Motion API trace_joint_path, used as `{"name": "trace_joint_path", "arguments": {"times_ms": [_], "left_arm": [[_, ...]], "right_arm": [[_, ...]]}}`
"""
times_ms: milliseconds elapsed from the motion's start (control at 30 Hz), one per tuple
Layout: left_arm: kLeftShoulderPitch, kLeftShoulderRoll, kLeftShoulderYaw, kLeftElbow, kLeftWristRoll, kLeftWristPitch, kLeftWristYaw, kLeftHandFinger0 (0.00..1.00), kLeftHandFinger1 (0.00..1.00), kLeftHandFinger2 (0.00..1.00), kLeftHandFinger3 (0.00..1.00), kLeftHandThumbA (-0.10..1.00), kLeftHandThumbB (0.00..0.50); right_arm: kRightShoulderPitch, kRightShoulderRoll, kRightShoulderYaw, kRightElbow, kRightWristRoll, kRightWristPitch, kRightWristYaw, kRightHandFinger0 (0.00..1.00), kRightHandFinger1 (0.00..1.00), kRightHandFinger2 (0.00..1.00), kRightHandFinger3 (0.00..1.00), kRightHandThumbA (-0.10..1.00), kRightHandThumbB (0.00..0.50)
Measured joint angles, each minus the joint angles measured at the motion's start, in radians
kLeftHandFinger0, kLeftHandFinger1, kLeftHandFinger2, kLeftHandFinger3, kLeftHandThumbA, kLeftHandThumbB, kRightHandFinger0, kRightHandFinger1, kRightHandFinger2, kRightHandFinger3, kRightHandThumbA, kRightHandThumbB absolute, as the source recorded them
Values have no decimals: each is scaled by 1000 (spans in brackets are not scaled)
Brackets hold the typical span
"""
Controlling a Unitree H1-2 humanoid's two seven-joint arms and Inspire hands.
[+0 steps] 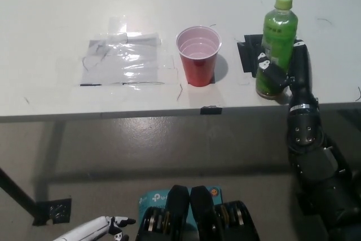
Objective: The robot uses its right hand to pick up a bottle kept in the middle of the desk and tilt it into a cup kept next to it to pour water out
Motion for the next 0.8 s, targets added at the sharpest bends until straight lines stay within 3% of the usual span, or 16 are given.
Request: {"name": "trace_joint_path", "arguments": {"times_ms": [33,67,100,133,367,500,800], "left_arm": [[0,0,0,0,0,0,0,999,1000,1000,1000,1000,304],[0,0,0,0,0,0,0,998,1000,1000,1000,1000,308],[0,0,0,0,0,0,0,996,1000,1000,1000,1000,302],[0,0,0,0,0,0,0,994,1000,1000,1000,1000,318],[0,0,0,0,3,1,0,970,994,1000,1000,1000,281],[0,0,-1,0,3,0,0,959,987,1000,1000,1000,308],[0,0,1,0,5,1,-1,997,1000,1000,1000,1000,304]], "right_arm": [[1,-3,8,0,-5,0,-2,1000,1000,1000,1000,651,319],[1,-7,21,0,-14,1,-6,1000,1000,1000,1000,794,415],[1,-10,31,-3,-21,12,-7,1000,1000,1000,1000,892,485],[1,-15,41,-6,-28,23,-7,1000,1000,1000,1000,928,499],[11,-50,110,-59,-83,108,-1,1000,1000,1000,1000,906,500],[25,-55,120,-92,-92,135,5,1000,1000,1000,1000,889,500],[35,-60,123,-96,-102,163,13,1000,1000,1000,1000,840,500]]}}
